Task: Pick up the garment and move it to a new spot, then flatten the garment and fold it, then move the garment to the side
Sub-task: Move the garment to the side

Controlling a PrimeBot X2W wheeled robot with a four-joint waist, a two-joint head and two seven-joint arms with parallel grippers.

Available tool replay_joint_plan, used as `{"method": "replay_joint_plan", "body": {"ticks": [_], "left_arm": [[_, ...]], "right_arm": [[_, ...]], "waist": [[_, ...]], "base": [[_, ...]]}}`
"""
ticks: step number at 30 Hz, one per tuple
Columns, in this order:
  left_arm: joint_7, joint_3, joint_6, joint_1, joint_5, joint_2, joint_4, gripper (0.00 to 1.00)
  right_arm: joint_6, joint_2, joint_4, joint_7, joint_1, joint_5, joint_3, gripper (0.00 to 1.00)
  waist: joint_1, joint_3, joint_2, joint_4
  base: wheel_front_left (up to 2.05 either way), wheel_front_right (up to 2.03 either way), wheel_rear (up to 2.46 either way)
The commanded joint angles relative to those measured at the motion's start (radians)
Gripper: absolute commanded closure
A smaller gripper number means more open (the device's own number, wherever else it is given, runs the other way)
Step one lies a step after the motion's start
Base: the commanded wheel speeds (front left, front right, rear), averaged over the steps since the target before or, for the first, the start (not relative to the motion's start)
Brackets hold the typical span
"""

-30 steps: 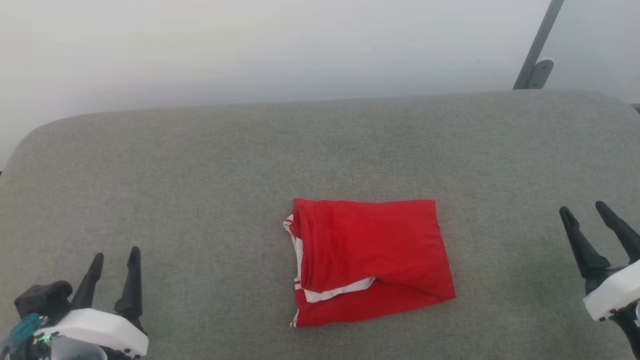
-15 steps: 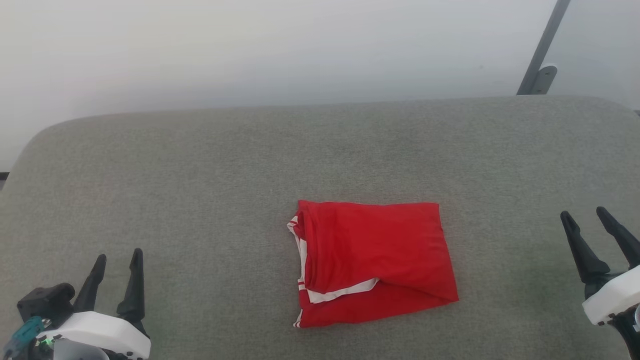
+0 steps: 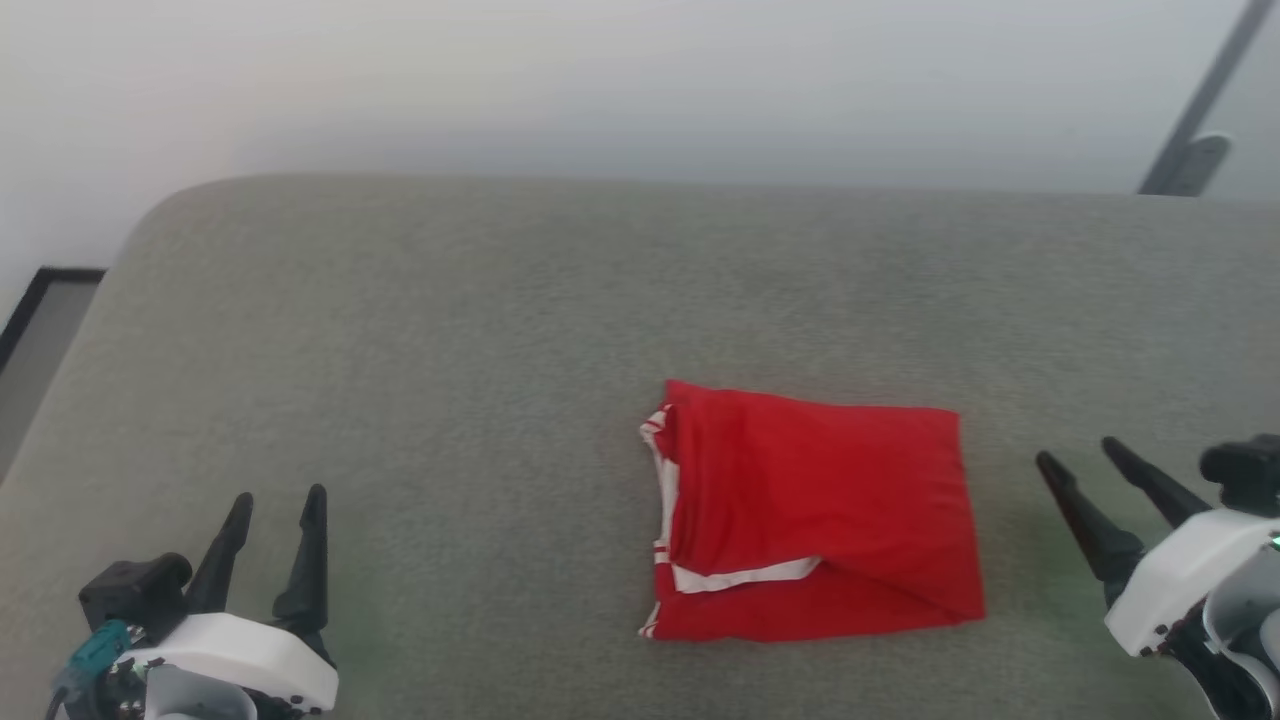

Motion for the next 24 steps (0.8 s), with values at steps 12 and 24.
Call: {"method": "replay_joint_plan", "body": {"ticks": [12, 24], "left_arm": [[-0.004, -0.023, -0.006, -0.029, 0.023, -0.033, -0.012, 0.00], [-0.004, -0.023, -0.017, -0.053, 0.047, -0.080, -0.009, 0.00]], "right_arm": [[0.000, -0.047, 0.043, 0.261, -0.089, 0.099, 0.109, 0.00], [0.000, -0.028, 0.128, 0.598, -0.130, 0.182, 0.188, 0.00]], "waist": [[0.0000, 0.049, -0.0001, 0.113], [0.0000, 0.097, -0.0001, 0.169]], "base": [[0.00, 0.00, 0.00], [0.00, 0.00, 0.00]]}}
